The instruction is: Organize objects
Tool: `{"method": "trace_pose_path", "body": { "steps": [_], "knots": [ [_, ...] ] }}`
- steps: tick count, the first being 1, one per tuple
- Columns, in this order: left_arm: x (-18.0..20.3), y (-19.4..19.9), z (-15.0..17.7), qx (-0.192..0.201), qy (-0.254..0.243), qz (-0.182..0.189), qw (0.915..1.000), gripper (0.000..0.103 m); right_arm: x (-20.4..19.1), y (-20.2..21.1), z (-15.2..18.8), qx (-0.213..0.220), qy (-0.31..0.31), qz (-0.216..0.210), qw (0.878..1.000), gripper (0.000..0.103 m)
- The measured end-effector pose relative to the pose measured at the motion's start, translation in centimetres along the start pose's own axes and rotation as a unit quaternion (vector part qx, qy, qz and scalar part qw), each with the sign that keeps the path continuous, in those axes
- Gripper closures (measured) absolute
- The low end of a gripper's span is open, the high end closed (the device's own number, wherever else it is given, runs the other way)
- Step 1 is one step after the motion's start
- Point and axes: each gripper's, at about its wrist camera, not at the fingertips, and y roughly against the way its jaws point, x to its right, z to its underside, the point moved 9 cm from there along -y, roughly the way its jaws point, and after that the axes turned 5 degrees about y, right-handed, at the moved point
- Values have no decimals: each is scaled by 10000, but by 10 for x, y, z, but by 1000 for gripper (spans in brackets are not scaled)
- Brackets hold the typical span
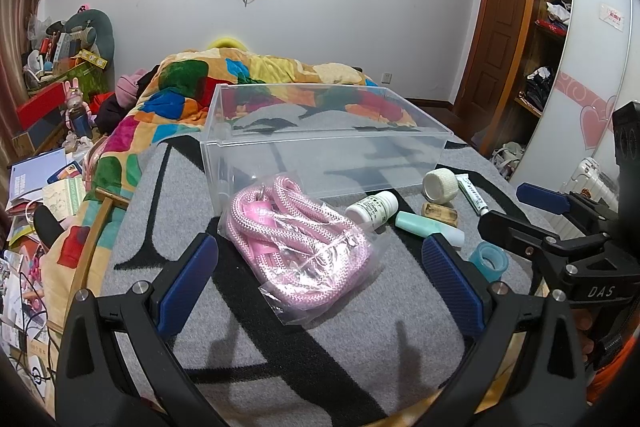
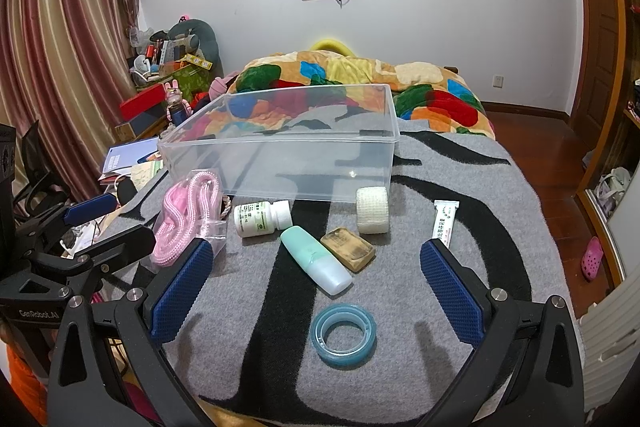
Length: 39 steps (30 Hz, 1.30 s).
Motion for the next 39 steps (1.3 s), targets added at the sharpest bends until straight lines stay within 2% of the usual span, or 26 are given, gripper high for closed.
{"method": "trace_pose_path", "body": {
  "steps": [22, 28, 35, 37, 39],
  "knots": [
    [-10, -11, 2, -293, 178, -68, 9994, 0, 4, -4, 2, -95, -53, -23, 9999, 0],
    [-23, -27, -13, -511, 228, -182, 9983, 0, 25, -11, 1, -210, -163, 203, 9994, 0],
    [-25, -60, -25, -801, 453, -258, 9954, 0, 67, -26, 1, -357, -386, 715, 9961, 1],
    [-24, -71, -20, -897, 316, -400, 9947, 0, 78, -31, 4, -439, -503, 807, 9945, 4],
    [-27, -77, -12, -973, 206, -524, 9937, 0, 88, -37, 7, -543, -567, 862, 9932, 13]
  ]
}}
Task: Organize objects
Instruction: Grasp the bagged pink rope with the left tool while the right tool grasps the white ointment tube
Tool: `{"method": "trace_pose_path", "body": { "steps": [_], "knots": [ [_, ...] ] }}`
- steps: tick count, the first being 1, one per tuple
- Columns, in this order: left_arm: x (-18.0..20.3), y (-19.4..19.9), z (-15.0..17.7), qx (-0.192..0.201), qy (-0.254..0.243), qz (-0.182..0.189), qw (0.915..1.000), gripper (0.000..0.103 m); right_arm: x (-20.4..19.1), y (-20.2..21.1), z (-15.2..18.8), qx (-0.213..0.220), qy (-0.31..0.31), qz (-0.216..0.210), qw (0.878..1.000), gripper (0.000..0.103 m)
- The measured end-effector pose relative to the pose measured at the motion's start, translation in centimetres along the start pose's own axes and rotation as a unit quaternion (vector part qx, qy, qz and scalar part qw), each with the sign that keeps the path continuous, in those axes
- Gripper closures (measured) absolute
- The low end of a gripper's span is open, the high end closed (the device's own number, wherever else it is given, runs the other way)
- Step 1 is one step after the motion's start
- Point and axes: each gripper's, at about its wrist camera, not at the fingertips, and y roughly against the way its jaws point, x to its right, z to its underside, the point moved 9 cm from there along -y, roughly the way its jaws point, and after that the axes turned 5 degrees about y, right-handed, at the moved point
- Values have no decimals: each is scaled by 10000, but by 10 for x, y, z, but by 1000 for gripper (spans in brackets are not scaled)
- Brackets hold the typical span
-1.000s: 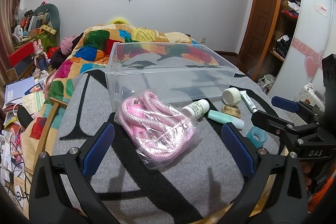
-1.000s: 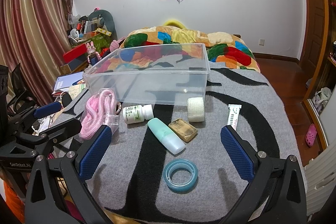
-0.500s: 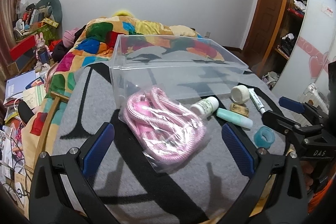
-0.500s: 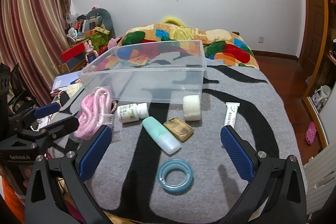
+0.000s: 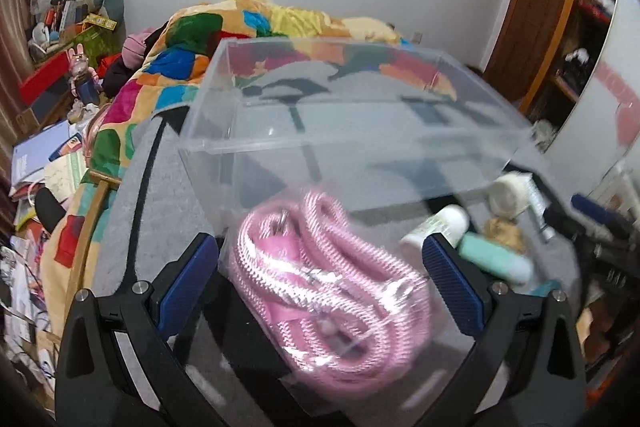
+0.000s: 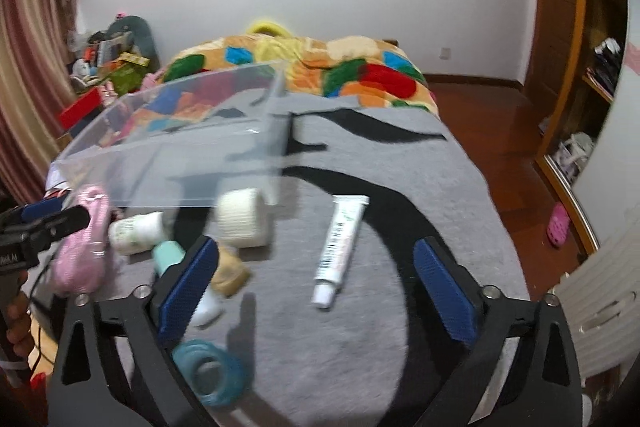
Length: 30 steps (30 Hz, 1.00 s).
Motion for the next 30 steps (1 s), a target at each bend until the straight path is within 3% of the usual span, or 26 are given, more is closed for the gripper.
{"method": "trace_pose_path", "body": {
  "steps": [7, 14, 15, 17, 21, 30],
  "knots": [
    [-21, 11, 17, -54, -26, 59, 10000, 0, 16, -27, 8, -391, 46, 63, 9992, 58],
    [-18, 1, 19, -189, -28, 112, 9998, 0, 19, -29, 10, -354, 95, 165, 9992, 82],
    [-16, -2, 19, -174, -61, 98, 9998, 6, 18, -28, 10, -342, 97, 164, 9992, 86],
    [-12, -7, 23, -247, -71, 156, 9995, 22, 18, -23, 10, -287, 81, 141, 9995, 88],
    [-14, -1, 25, -77, -53, 167, 9998, 36, 14, -14, 10, -175, 89, 44, 9998, 88],
    [-21, 41, 24, 334, 5, 283, 9990, 40, -8, 25, -6, 305, 228, -191, 9991, 88]
  ]
}}
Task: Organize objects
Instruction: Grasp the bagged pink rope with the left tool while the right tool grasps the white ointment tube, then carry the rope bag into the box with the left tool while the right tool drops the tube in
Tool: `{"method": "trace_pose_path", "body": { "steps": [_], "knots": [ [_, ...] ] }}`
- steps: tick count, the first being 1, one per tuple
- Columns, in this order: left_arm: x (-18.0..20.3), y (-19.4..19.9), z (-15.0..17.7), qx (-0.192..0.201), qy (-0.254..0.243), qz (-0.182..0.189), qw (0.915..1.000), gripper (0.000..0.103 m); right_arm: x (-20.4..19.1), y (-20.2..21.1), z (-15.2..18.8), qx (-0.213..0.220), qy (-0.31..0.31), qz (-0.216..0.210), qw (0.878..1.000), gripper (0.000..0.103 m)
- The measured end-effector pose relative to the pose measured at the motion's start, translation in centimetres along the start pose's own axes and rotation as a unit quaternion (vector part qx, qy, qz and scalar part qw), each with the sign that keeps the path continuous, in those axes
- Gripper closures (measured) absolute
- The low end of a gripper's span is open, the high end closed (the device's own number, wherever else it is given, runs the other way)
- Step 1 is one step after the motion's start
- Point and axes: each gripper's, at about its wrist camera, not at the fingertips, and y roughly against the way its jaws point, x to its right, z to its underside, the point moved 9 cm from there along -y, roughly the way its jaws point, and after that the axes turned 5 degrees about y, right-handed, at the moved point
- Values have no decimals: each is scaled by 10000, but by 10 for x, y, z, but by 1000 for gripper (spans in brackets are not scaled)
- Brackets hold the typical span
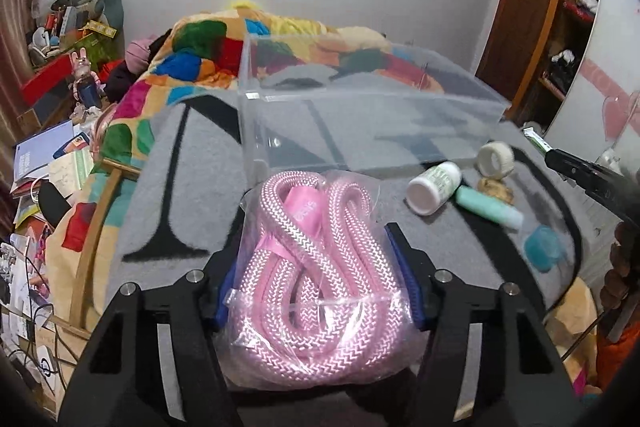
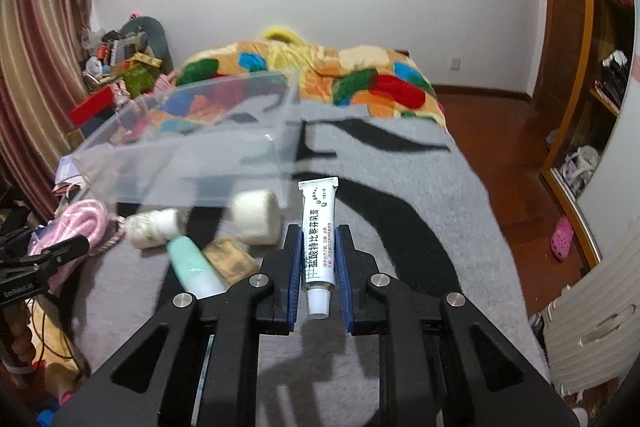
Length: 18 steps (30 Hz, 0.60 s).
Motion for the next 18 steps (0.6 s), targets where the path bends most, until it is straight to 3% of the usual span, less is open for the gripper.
{"method": "trace_pose_path", "body": {
  "steps": [12, 18],
  "knots": [
    [8, 43, -77, 948, 71, 204, 9953, 40, -38, 23, -55, 573, 287, -372, 9972, 88],
    [6, 18, -103, 815, 105, 180, 9965, 40, -55, 4, -81, 592, 354, -593, 9959, 88]
  ]
}}
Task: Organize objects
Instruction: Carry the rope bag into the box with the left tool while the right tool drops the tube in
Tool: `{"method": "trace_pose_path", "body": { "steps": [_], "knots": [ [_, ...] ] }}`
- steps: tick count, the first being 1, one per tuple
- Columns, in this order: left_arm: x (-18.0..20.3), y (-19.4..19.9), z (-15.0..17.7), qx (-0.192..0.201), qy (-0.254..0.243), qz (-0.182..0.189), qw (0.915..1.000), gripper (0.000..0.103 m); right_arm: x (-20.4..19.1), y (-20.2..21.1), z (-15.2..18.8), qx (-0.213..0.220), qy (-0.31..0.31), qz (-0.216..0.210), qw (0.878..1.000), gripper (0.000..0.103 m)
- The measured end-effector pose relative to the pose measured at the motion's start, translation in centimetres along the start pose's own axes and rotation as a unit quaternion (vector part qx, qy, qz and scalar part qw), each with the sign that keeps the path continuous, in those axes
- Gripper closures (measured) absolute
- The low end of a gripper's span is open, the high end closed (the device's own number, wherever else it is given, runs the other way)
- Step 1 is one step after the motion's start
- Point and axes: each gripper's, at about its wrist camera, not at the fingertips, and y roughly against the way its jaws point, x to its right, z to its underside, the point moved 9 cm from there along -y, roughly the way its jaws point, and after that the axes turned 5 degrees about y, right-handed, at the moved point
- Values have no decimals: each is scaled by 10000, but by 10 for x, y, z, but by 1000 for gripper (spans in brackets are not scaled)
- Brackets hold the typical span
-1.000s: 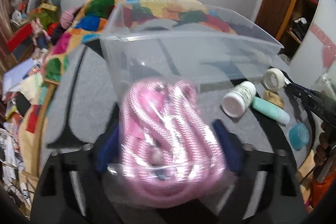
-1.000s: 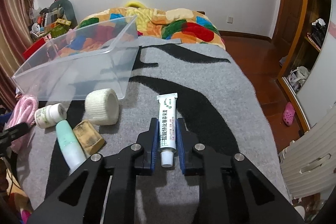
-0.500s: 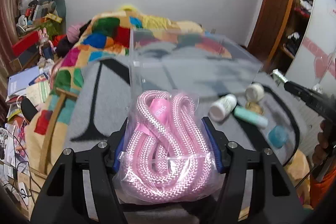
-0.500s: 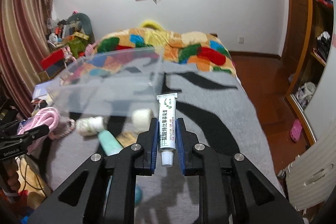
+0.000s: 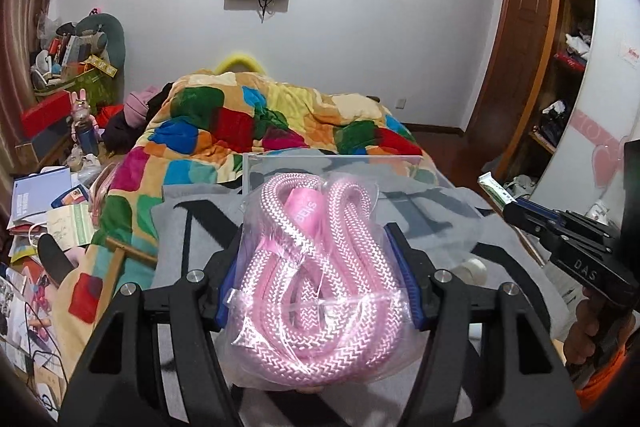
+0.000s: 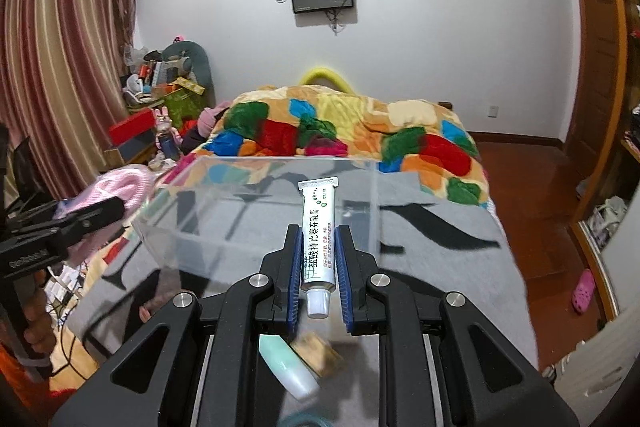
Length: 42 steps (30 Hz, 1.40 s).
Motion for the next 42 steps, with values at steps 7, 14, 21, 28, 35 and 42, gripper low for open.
{"method": "trace_pose_path", "body": {
  "steps": [7, 14, 21, 28, 35, 42],
  "knots": [
    [0, -46, -3, -430, -15, -30, 9991, 40, -12, -46, -6, -351, 41, -127, 9993, 88],
    [3, -83, 7, -839, -5, -16, 9965, 40, -9, -90, 2, -861, 127, -91, 9962, 88],
    [8, -102, 5, -976, -81, -117, 9951, 39, -14, -111, 9, -1179, 348, -94, 9924, 88],
    [14, -93, -1, -859, -136, -93, 9962, 33, -13, -114, 10, -1357, 277, -191, 9902, 76],
    [17, -63, -3, -616, -240, -30, 9978, 23, -18, -88, 2, -1048, 343, -220, 9937, 56],
    [15, -29, 7, -362, -340, -76, 9987, 8, -25, -44, 4, -667, 468, -267, 9963, 36]
  ]
}}
